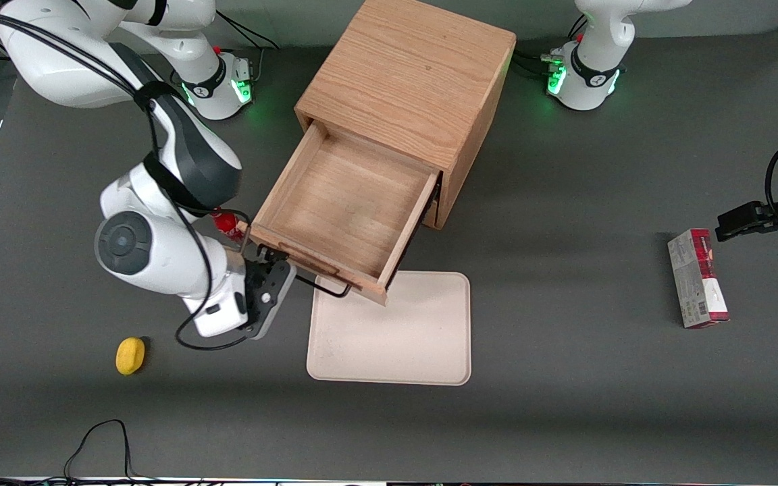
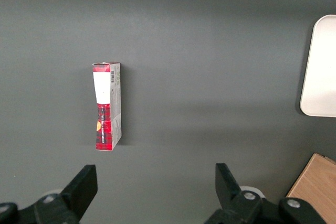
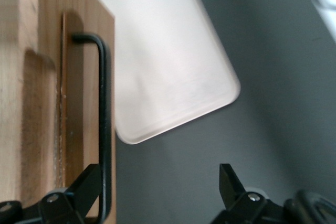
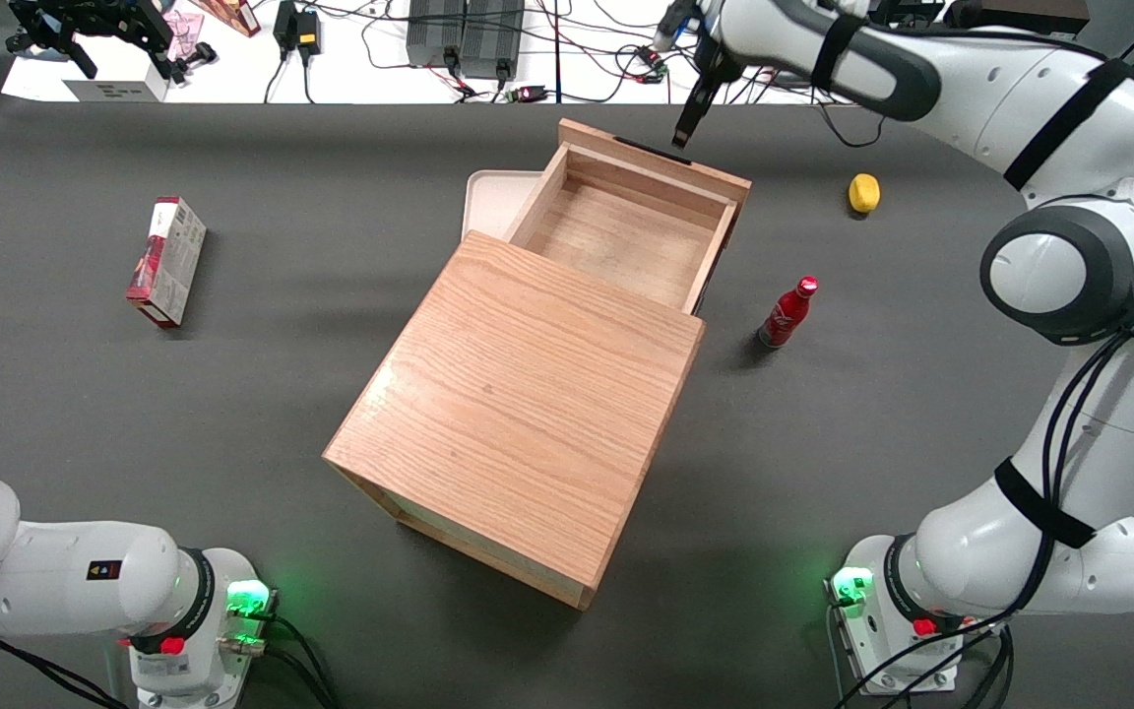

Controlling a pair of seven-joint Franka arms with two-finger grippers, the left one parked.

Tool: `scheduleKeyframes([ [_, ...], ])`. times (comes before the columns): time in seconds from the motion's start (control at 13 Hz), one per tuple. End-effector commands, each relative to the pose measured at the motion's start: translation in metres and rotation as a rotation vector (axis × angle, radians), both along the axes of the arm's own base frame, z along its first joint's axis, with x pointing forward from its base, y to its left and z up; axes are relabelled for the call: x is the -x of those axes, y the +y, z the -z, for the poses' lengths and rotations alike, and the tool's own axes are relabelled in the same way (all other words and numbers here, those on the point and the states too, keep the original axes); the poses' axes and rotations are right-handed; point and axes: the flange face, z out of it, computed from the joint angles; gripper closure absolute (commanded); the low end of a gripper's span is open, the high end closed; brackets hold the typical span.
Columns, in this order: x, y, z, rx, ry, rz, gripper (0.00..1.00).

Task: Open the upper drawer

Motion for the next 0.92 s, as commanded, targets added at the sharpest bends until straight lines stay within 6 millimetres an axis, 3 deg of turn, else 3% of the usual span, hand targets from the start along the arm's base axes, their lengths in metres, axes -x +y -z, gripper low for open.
scheduleKeyframes([
  [0.0, -0.009, -0.021, -0.062, -0.009, -0.098, 0.04, 0.0],
  [0.15, -0.004, -0.061, -0.081, 0.014, -0.034, 0.109, 0.0],
  [0.31, 0.016, -0.12, -0.115, 0.017, 0.086, 0.38, 0.0],
  [0.38, 0.032, -0.141, -0.131, 0.016, 0.136, 0.514, 0.0],
  [0.54, 0.077, -0.155, -0.148, 0.092, 0.15, 0.674, 0.0],
  [0.69, 0.128, -0.182, -0.155, 0.134, 0.151, 0.882, 0.0],
  [0.85, 0.183, -0.205, -0.154, 0.145, 0.134, 0.972, 0.0],
])
